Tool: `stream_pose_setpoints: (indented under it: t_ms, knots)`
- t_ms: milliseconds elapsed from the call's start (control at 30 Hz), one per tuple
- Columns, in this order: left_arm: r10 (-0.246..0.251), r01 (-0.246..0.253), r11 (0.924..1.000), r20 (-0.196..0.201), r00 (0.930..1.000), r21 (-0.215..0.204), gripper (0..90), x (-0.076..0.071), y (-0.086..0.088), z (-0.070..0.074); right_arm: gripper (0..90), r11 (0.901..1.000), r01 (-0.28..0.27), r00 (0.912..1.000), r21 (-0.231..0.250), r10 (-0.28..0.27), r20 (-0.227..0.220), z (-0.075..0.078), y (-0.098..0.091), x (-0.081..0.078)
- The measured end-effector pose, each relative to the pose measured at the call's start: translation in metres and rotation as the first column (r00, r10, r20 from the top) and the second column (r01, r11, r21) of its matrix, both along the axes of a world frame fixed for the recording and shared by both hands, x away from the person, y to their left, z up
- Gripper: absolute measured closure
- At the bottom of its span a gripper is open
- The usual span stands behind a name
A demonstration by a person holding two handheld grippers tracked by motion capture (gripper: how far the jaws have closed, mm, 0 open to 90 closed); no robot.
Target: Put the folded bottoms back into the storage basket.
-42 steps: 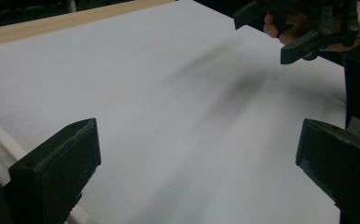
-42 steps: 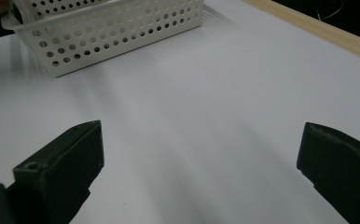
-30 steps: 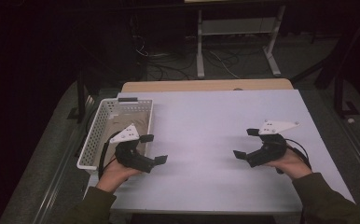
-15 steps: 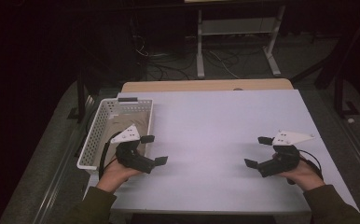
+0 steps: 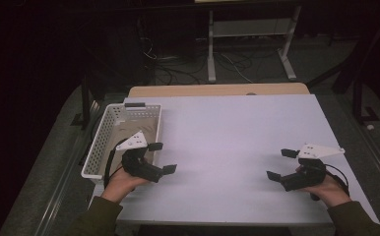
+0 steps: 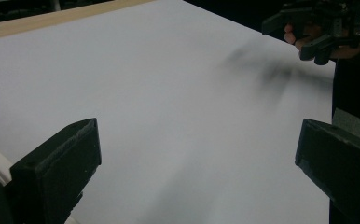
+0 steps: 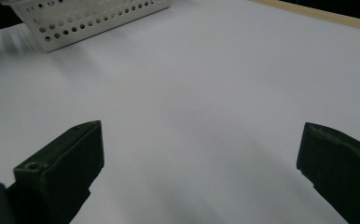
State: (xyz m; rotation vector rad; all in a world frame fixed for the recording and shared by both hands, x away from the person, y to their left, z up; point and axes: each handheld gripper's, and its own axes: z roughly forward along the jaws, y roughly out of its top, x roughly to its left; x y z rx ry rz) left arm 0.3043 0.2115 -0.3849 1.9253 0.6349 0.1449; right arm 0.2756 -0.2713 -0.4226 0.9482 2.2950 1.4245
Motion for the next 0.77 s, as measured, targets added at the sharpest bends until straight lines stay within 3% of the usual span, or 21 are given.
stream_pose_setpoints:
  t_ms: [767]
  knots:
    - [0.001, -0.001, 1.0, -0.009, 1.0, -0.003, 0.0, 0.0007, 0.0007, 0.0, 0.5, 0.9999, -0.008, 1.0, 0.008, 0.008, 0.005, 0.0004, -0.0025, -0.0008]
